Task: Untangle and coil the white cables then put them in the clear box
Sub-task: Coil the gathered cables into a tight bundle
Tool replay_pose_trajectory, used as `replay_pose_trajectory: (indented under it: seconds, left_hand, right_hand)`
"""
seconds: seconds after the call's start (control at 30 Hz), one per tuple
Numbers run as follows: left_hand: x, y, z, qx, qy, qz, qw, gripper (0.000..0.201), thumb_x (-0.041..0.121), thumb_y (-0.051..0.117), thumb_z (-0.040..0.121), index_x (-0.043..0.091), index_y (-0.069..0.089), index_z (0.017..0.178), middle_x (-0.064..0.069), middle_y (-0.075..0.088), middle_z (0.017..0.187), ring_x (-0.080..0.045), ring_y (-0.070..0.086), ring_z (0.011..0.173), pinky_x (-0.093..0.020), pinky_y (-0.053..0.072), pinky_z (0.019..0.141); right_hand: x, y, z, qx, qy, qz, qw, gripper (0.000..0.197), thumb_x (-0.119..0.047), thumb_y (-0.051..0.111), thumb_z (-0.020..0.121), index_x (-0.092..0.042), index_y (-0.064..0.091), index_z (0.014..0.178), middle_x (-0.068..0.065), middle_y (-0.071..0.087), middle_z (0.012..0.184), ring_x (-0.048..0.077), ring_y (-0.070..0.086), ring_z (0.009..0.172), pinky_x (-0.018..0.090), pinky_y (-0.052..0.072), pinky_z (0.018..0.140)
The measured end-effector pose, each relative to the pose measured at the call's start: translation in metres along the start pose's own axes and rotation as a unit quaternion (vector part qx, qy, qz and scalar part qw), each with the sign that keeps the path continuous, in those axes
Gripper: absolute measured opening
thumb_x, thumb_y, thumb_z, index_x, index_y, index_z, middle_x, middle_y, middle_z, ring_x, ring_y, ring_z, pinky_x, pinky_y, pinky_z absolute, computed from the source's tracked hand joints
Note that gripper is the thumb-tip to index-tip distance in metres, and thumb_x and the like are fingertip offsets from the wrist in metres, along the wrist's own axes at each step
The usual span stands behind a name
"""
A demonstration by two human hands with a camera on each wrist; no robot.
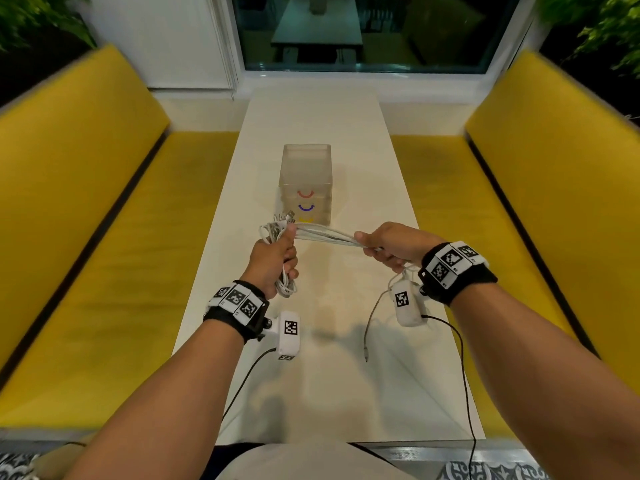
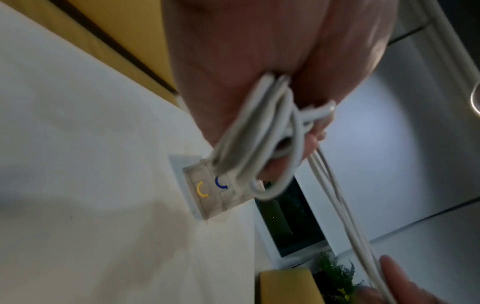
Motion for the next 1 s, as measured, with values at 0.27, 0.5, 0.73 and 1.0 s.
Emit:
replay_pose_trajectory:
  seconds: [0.27, 0.5, 0.73, 1.0]
  left_hand:
    - [-0.001, 0.015, -0.005, 0.085, 0.07, 0.129, 0.986, 0.048, 0.054, 0.074, 0.084, 0.014, 0.054, 0.069, -0.005, 0.044, 0.049, -0.02, 0.041, 0.036, -0.029, 0.041, 0.046]
    - [0.013, 0.037, -0.007, 0.035, 0.084, 0.071, 0.993, 0.045, 0.055, 0.077, 0.079, 0.017, 0.055, 0.07, 0.001, 0.044, 0.051, -0.014, 0.04, 0.042, -0.022, 0.038, 0.044]
    - [0.008, 0.038, 0.0, 0.0, 0.075, 0.132, 0.988, 0.022, 0.03, 0.08, 0.082, 0.014, 0.065, 0.08, 0.011, 0.051, 0.052, -0.01, 0.046, 0.045, -0.022, 0.042, 0.049]
    - [-0.005, 0.036, -0.001, -0.015, 0.005, 0.036, 0.999, 0.022, 0.019, 0.064, 0.098, 0.006, 0.059, 0.082, -0.007, 0.059, 0.064, -0.031, 0.071, 0.067, -0.031, 0.053, 0.05]
  right_hand:
    - [-0.021, 0.047, -0.008, 0.223, -0.152, 0.136, 0.953, 0.034, -0.024, 0.04, 0.105, -0.011, 0.056, 0.078, -0.004, 0.038, 0.052, 0.008, 0.03, 0.039, 0.021, 0.024, 0.041]
    - [-0.034, 0.105, -0.017, 0.184, -0.225, -0.109, 0.951, 0.037, -0.03, 0.03, 0.108, -0.011, 0.052, 0.085, 0.003, 0.059, 0.079, 0.024, 0.055, 0.074, 0.039, 0.044, 0.07]
    - [-0.026, 0.112, -0.015, 0.137, -0.231, -0.211, 0.94, 0.022, -0.03, 0.033, 0.106, -0.023, 0.049, 0.092, 0.0, 0.06, 0.079, 0.029, 0.059, 0.073, 0.036, 0.042, 0.063]
    - [-0.007, 0.118, -0.012, 0.102, -0.188, -0.231, 0.949, 0.037, -0.043, 0.028, 0.107, -0.017, 0.052, 0.1, 0.01, 0.066, 0.092, 0.031, 0.061, 0.082, 0.043, 0.05, 0.077]
Point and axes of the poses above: each hand's wrist, its own z-axis towards the middle knuckle, its own y-axis out of the palm, x = y × z, the point moved 4 cm from there along z, towards the middle knuckle
